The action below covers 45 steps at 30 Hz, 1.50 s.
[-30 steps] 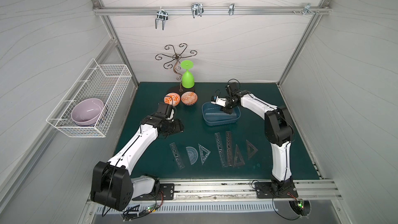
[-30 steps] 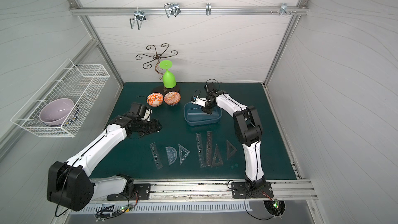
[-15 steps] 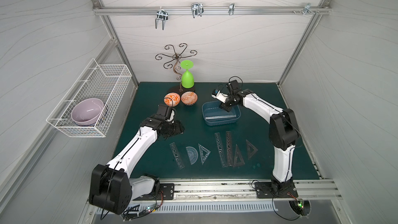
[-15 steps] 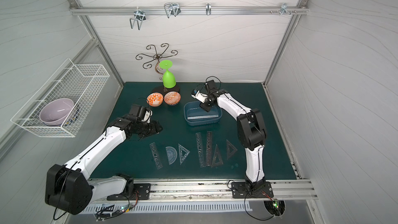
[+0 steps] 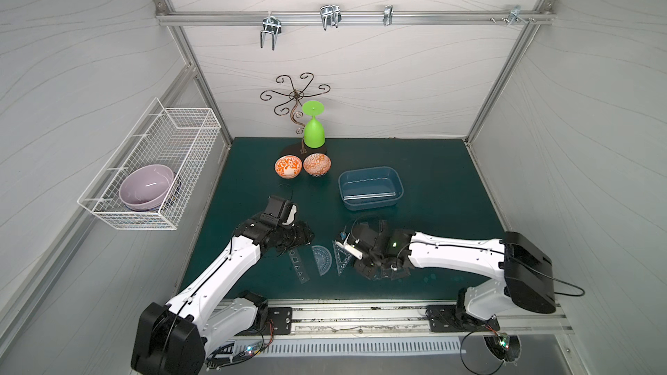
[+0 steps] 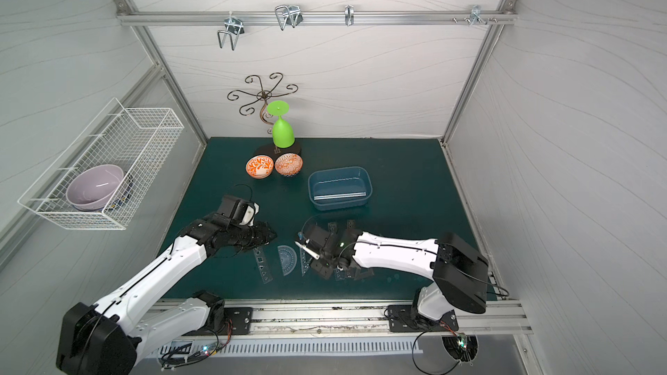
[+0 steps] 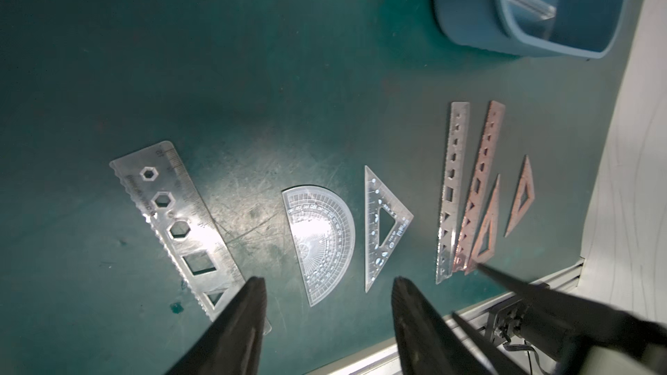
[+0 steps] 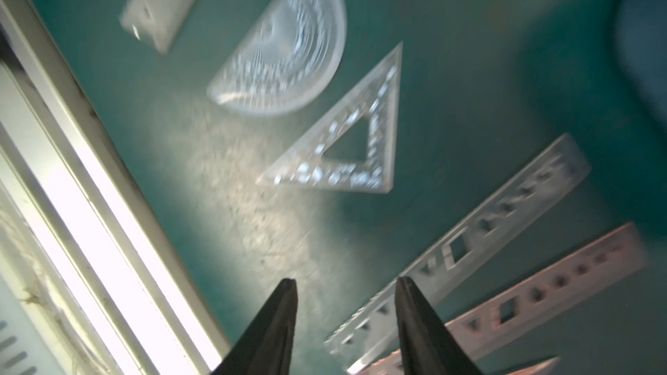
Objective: Put the scattered rulers into the storage box
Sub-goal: Pick up the ruler from the center of the board.
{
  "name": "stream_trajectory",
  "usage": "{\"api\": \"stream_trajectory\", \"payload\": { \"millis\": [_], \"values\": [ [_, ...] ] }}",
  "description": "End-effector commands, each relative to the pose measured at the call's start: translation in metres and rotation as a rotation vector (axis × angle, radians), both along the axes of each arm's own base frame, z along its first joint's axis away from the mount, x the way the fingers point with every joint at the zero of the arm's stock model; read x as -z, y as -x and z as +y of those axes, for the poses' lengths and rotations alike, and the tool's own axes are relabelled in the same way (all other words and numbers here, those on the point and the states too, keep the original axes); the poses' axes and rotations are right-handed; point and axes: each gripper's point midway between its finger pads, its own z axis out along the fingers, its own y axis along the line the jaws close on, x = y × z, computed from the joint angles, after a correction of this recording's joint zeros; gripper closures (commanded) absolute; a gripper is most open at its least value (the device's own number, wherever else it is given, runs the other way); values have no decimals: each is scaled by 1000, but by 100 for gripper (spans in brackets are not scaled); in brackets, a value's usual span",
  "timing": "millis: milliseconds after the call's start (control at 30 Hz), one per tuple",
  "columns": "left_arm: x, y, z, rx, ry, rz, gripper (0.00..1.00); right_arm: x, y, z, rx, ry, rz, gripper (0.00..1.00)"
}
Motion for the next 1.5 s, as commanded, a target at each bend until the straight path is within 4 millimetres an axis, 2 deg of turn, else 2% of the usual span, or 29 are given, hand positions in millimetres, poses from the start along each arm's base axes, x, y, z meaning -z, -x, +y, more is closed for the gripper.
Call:
{"api": "stream_trajectory", "payload": {
  "millis": [0,133,300,500,700,1033,1167,1300,1467],
  "values": [
    [-12,-8,-1,-15,8,-42,40,11,6,10,91,-9,7,52],
    [-14,-10,0,-18,0,-49,40,39,13,13,83,34,28,50],
    [-14,-15,2,-18,-20,-55,40,53,4,22,89,16,54,50],
    [-11,-23,3,-37,0,-44,40,69,-13,23,124,18,80,50],
    [-7,-34,6,-60,35,-11,41,83,-37,22,157,16,121,55],
    [14,-41,5,-66,29,72,41,90,-73,32,196,-19,168,59],
    [25,-38,2,-73,42,113,42,74,-76,38,189,-63,147,60],
    [21,-43,3,-85,41,97,42,57,-80,37,172,-44,50,62],
    [19,-50,2,-87,45,87,42,69,-84,35,155,27,5,59]
  ]
}}
